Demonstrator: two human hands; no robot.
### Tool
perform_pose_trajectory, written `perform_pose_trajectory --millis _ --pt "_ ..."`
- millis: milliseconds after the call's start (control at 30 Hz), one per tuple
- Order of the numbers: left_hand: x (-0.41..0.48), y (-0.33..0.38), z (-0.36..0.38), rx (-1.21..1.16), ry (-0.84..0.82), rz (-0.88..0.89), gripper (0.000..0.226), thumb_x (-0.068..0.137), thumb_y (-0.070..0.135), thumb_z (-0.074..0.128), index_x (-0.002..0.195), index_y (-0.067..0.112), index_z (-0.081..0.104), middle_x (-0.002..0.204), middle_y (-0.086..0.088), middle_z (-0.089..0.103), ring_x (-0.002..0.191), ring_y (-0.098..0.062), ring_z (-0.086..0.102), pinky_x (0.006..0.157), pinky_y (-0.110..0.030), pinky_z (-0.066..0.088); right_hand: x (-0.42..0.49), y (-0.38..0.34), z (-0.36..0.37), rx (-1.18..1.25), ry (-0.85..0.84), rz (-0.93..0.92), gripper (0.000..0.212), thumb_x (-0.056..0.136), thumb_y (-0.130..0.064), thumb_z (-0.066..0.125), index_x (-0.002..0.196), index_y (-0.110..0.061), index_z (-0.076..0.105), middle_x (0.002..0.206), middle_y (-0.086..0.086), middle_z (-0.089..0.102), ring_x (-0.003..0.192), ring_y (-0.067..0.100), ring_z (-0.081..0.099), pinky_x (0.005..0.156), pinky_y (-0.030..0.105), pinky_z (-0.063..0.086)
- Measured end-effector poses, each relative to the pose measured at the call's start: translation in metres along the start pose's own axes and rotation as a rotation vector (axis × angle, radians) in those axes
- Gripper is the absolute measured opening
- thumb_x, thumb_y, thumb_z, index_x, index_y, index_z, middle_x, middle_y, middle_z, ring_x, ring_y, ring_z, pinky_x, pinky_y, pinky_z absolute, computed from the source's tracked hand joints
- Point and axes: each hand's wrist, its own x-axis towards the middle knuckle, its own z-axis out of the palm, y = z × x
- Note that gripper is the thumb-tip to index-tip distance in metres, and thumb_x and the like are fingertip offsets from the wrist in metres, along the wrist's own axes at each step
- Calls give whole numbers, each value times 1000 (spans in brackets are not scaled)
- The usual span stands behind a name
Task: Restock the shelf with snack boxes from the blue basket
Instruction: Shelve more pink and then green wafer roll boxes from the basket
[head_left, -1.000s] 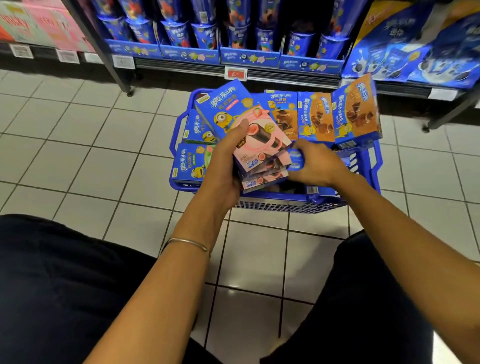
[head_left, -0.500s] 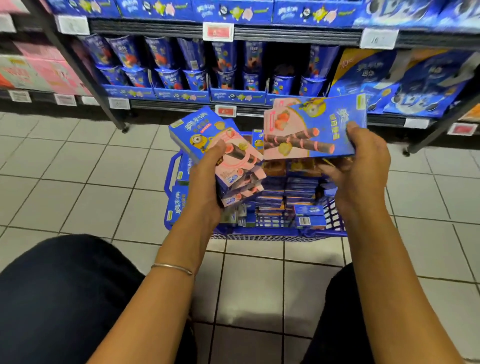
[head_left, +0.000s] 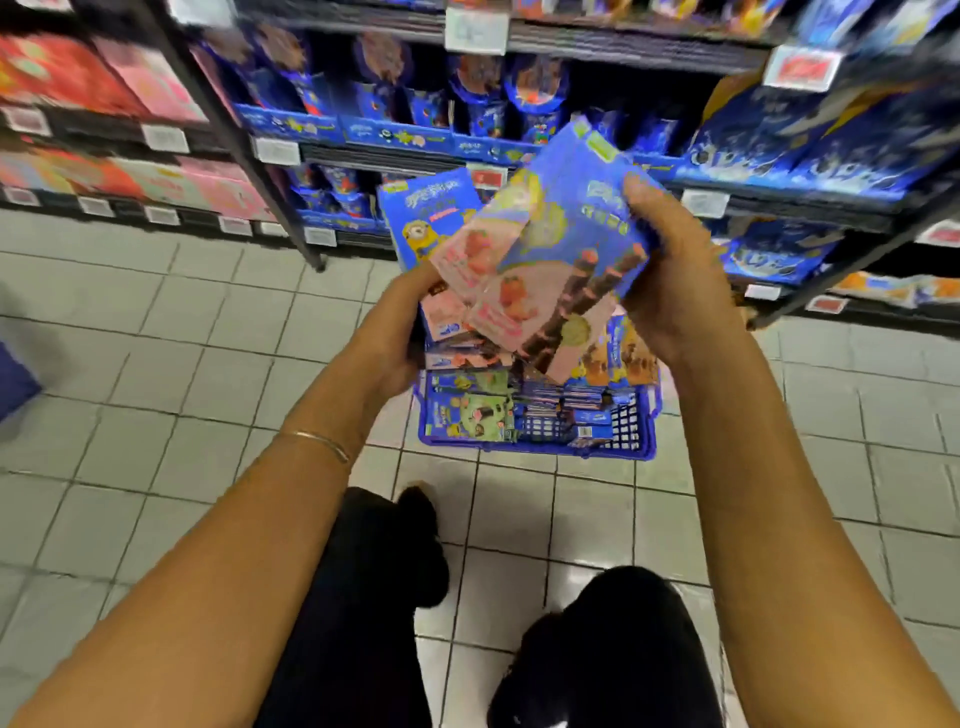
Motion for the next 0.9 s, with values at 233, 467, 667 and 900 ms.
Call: perform_pose_trajectory --millis 233,467,667,900 --pt "-157 155 44 86 -89 -50 66 94 62 53 140 18 68 133 -12 72 114 -28 73 87 -42 63 -68 -196 98 -138 -39 29 23 92 -28 67 80 -15 81 91 7 79 72 18 75 58 25 57" --pt "-220 232 59 41 -177 44 68 82 81 58 125 32 78 129 -7 76 116 -27 75 83 -45 65 -96 -279 192 -421 -54 -114 28 91 -38 72 85 -11 76 96 8 79 92 25 75 96 49 55" --pt "-218 283 21 -151 -231 89 76 93 79 54 137 20 71 134 -17 71 110 -37 76 91 -56 60 -97 -311 263 -292 -41 -114 40 82 -55 75 81 -15 71 87 5 73 95 33 70 94 52 54" --pt "-203 356 -27 -251 -267 173 73 96 76 55 136 17 71 136 -21 69 115 -42 72 90 -61 58 -91 -306 324 -71 -254 -145 25 88 -33 72 75 -12 78 74 8 74 56 19 68 56 29 55"
